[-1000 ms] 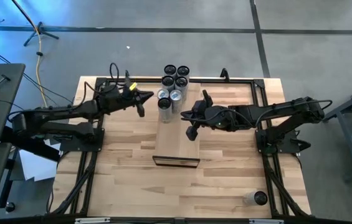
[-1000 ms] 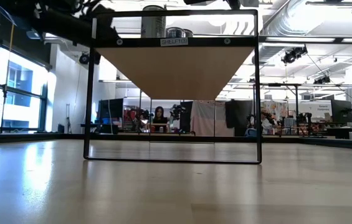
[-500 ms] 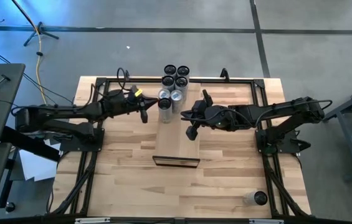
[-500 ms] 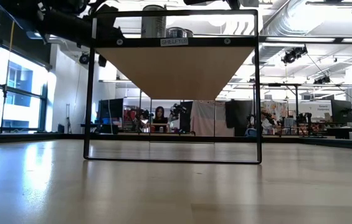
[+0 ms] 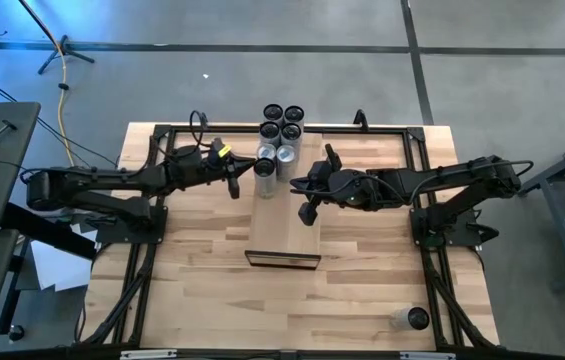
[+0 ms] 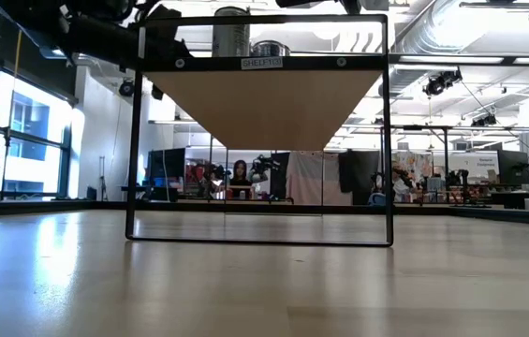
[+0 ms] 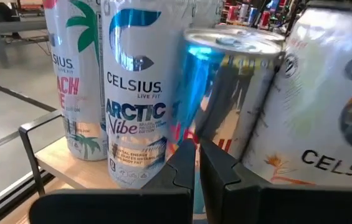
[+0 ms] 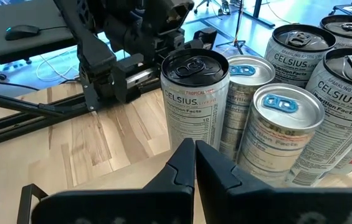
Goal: Place canned beverage on shelf
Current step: Adjust the soda cans on the shelf
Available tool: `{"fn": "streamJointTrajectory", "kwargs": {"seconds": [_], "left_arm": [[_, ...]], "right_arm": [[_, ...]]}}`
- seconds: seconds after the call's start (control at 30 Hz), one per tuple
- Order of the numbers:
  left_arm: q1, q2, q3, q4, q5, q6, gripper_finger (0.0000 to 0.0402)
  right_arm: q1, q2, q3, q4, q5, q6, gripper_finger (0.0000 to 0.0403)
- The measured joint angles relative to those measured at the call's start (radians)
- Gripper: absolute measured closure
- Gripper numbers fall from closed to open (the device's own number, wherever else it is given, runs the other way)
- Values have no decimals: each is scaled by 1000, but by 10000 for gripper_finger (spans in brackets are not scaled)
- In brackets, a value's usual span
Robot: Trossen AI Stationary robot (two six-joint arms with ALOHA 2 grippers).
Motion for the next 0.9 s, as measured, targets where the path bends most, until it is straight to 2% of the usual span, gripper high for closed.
{"fn": "streamJointTrajectory", "kwargs": {"seconds": [0.2,0.47,0.57,0.73,0.9], "left_arm": [[0,52,0,51,27,-13,401],[4,61,0,44,14,23,402],[11,28,0,21,-31,38,402],[22,-67,0,-83,-40,47,402],[-24,-171,0,-248,18,-5,401]], "right_arm": [[0,0,0,0,0,-4,403],[0,0,0,0,0,-7,403],[0,0,0,0,0,-7,403],[0,0,0,0,0,-8,403],[0,0,0,-10,0,-8,403]]}}
